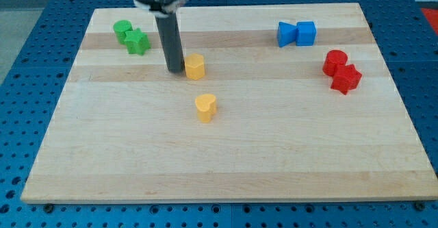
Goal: Point at the yellow hexagon
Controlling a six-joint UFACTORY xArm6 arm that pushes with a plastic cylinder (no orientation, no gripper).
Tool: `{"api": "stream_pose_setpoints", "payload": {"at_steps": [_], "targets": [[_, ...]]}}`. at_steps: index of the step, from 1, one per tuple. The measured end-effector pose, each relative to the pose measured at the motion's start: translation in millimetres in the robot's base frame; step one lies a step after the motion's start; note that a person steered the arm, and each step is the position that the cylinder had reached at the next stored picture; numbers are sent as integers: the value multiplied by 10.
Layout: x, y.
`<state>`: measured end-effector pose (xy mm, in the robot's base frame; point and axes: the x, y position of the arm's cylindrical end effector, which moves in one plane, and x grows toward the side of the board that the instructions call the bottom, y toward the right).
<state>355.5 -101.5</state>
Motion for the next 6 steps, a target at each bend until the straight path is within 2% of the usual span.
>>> {"api": "stream_pose_setpoints", "payload": {"at_steps": [1, 4, 6], "targets": [[-280, -44], [-232, -91], [260, -73]]}}
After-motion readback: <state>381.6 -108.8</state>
